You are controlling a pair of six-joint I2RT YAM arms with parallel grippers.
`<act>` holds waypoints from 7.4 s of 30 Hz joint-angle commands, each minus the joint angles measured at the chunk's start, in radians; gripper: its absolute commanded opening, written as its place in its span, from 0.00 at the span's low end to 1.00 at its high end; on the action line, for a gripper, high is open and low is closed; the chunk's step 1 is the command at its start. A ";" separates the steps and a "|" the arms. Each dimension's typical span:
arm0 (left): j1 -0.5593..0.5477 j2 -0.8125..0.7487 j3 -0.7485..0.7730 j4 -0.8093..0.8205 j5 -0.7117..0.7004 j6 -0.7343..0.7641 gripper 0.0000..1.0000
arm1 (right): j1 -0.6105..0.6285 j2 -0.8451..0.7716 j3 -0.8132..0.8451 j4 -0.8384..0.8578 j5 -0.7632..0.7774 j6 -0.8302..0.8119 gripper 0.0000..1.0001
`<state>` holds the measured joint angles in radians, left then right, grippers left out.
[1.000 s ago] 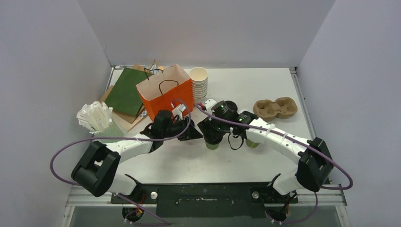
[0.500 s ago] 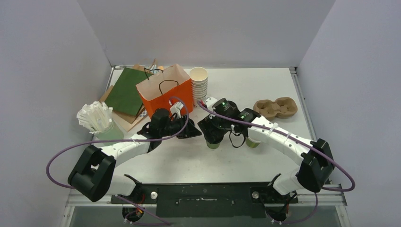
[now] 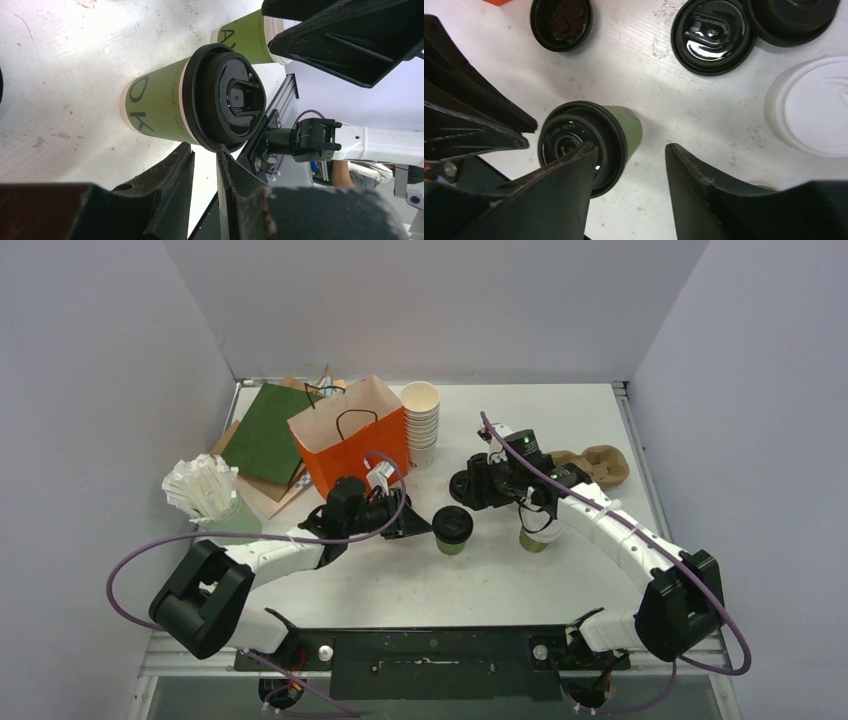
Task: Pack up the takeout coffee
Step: Close the cup lid on the coffee cup.
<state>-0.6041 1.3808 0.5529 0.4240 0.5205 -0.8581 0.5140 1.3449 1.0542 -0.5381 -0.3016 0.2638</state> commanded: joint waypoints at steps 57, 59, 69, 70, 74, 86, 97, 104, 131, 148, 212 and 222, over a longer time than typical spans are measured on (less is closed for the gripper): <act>-0.090 -0.078 0.021 -0.034 -0.157 -0.008 0.32 | -0.038 -0.078 -0.022 0.102 -0.093 -0.037 0.53; -0.124 -0.092 0.006 -0.011 -0.168 -0.039 0.34 | -0.040 -0.059 -0.024 0.120 -0.104 -0.030 0.47; -0.150 -0.028 0.016 0.053 -0.186 -0.074 0.25 | -0.042 0.014 -0.029 0.122 -0.152 -0.036 0.33; -0.150 -0.020 0.019 0.054 -0.186 -0.072 0.23 | -0.042 0.014 -0.034 0.124 -0.159 -0.035 0.33; -0.148 0.025 0.037 0.075 -0.174 -0.072 0.19 | -0.042 0.012 -0.045 0.110 -0.179 -0.039 0.33; -0.122 0.118 0.090 0.135 -0.145 -0.072 0.18 | -0.042 -0.027 -0.079 0.075 -0.188 -0.026 0.33; -0.092 0.205 0.174 0.141 -0.109 -0.042 0.18 | -0.042 -0.080 -0.091 0.025 -0.136 0.009 0.69; -0.088 0.194 0.172 0.118 -0.130 -0.016 0.18 | -0.042 -0.124 -0.084 -0.017 -0.093 0.017 0.80; -0.142 0.163 0.206 0.005 -0.142 0.044 0.23 | -0.154 -0.174 -0.228 0.069 -0.013 0.091 0.16; -0.140 0.265 0.369 -0.125 -0.104 0.138 0.09 | -0.149 -0.187 -0.247 0.008 -0.115 0.070 0.18; -0.099 0.178 0.141 0.206 -0.039 -0.055 0.31 | -0.048 -0.173 -0.112 0.032 0.035 0.119 0.52; -0.103 0.229 0.173 0.187 -0.035 -0.039 0.30 | -0.042 -0.136 -0.101 0.003 0.052 0.076 0.48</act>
<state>-0.7040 1.5867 0.6849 0.5514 0.4618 -0.9051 0.4709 1.1965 0.9485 -0.5533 -0.2584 0.3630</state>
